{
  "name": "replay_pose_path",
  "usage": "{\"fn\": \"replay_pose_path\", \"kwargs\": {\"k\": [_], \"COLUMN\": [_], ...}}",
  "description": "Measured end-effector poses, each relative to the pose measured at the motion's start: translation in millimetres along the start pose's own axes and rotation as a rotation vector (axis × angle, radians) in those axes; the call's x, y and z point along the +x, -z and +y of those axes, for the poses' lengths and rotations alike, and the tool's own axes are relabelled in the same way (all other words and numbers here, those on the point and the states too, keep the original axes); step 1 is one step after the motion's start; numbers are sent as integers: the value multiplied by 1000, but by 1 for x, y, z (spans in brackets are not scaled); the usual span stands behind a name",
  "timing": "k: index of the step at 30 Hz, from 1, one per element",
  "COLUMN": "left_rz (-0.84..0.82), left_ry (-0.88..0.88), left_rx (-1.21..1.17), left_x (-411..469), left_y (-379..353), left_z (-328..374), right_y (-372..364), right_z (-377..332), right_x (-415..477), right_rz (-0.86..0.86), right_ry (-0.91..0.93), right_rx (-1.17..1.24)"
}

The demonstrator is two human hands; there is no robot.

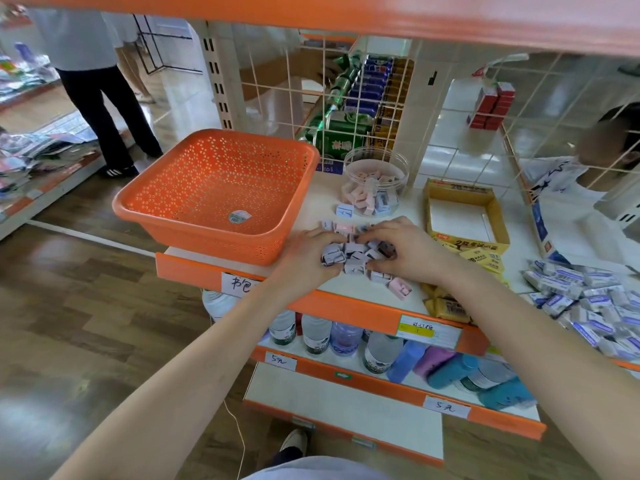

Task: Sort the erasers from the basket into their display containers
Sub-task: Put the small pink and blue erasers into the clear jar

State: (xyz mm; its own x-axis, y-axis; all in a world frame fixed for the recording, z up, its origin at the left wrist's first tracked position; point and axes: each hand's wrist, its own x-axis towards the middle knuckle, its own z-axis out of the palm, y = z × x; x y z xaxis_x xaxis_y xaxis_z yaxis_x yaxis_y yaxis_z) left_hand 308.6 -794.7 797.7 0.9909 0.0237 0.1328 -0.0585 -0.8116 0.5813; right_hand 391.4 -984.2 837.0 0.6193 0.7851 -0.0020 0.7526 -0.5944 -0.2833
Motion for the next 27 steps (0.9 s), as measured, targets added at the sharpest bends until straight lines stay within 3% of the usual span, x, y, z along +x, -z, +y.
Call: {"fn": "replay_pose_path", "kwargs": {"k": [7, 17, 27], "left_rz": [123, 201, 229], "left_ry": [42, 55, 98], "left_rx": [-195, -153, -275], "left_x": [-5, -7, -5], "left_y": [1, -1, -3], "left_z": [5, 6, 2], "right_y": [-16, -28, -30], "right_z": [-7, -8, -1], "right_x": [-1, 9, 5], "right_rz": [32, 76, 141], "right_ry": [44, 93, 141], "right_rx": [-1, -17, 38]}}
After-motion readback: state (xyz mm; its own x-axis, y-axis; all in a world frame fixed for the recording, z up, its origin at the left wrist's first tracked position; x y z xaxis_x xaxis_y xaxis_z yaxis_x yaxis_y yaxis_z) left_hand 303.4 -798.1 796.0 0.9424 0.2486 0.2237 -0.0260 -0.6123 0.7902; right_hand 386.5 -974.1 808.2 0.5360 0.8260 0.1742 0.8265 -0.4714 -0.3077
